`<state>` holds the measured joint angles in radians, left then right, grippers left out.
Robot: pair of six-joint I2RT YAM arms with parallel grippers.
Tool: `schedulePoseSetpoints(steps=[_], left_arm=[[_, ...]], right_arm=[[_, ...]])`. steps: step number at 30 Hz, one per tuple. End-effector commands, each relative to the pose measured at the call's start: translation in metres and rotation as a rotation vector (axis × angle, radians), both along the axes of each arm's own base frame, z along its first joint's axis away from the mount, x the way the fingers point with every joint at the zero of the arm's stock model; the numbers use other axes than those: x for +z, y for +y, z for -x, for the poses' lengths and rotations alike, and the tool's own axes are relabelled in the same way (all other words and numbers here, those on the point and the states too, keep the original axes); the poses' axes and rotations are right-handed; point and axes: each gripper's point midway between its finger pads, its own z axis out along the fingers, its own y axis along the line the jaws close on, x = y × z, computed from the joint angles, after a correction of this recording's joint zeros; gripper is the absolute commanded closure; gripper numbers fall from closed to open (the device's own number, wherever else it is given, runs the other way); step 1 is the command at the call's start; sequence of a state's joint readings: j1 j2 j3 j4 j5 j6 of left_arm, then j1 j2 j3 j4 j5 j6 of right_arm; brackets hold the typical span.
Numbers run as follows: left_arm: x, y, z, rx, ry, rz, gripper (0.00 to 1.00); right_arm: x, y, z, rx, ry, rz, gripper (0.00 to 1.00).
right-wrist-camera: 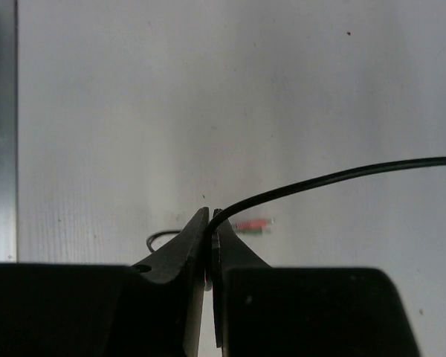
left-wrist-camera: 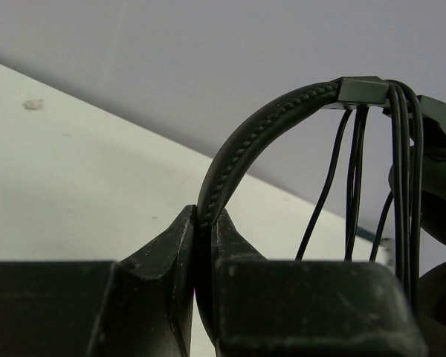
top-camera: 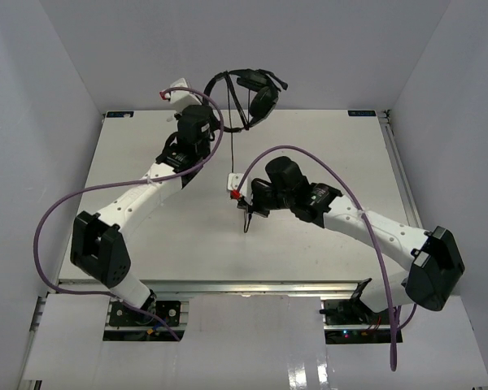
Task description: Wrap the headphones
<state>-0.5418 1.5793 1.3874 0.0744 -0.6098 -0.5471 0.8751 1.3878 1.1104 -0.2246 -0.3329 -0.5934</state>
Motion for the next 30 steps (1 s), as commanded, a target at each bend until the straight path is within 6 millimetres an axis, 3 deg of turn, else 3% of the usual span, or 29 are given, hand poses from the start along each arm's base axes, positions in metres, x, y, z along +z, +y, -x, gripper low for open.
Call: schedulePoseSetpoints(steps=[1,5,10,14,20,24,30], left_arm=[[0.020,0.047,0.004,0.122,-0.069,-0.133,1.00],[-0.001,0.064,0.002,0.077,-0.036,-0.116,1.00],[-0.014,0.062,-0.002,0.016,0.006,-0.097,1.00],[-0.011,0.064,-0.002,-0.022,0.008,-0.031,1.00],[0.011,0.062,0.001,-0.088,-0.003,0.121,1.00],[0.012,0.069,-0.002,-0.077,0.003,0.138,1.00],[-0.005,0.077,-0.010,-0.064,0.041,0.198,1.00]], right_arm=[[0.037,-0.037,-0.019,-0.064,-0.221,0.103,0.92],[0.048,-0.052,-0.025,-0.080,-0.266,0.124,0.92],[0.041,-0.055,-0.022,-0.065,-0.260,0.139,0.92],[0.026,-0.057,-0.019,-0.045,-0.236,0.153,0.92],[-0.015,-0.059,-0.006,-0.006,-0.158,0.181,0.92],[-0.012,-0.061,-0.005,-0.006,-0.161,0.165,0.92],[-0.014,-0.056,0.007,0.034,-0.107,0.137,0.92]])
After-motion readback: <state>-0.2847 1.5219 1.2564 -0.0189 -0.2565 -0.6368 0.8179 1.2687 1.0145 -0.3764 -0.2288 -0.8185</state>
